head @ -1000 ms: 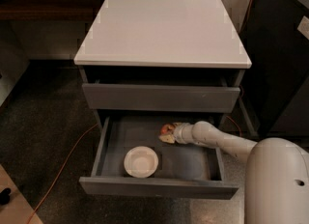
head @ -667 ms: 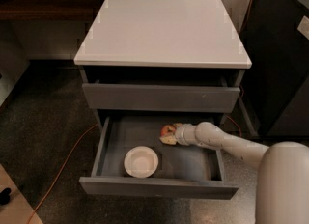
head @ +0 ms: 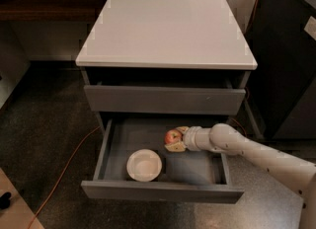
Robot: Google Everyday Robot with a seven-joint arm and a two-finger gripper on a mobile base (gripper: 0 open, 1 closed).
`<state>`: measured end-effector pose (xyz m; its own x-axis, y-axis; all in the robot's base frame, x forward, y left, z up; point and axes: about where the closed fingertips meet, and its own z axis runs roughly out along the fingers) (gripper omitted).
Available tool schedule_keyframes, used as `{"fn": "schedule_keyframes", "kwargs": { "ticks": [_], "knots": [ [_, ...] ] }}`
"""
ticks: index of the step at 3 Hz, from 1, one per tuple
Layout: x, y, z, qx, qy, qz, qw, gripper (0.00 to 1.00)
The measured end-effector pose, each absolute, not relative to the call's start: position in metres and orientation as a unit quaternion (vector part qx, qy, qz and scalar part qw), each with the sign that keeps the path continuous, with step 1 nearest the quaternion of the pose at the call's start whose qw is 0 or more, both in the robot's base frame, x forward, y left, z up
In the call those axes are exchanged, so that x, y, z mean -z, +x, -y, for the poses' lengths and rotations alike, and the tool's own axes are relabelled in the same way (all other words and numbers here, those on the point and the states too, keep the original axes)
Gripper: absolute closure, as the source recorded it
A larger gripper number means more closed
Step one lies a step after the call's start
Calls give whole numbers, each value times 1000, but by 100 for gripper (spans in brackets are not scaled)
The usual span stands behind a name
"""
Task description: Pick apple from middle drawer and place on counter
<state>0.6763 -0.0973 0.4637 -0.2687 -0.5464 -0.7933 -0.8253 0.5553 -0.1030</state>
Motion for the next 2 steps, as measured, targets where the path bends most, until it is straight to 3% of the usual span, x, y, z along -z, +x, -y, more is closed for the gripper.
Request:
{"fn": "schedule_keyframes", "kwargs": {
  "ticks": [2],
  "knots": [
    [-523,629,83,-182,-521,-726,410,100]
  ]
}}
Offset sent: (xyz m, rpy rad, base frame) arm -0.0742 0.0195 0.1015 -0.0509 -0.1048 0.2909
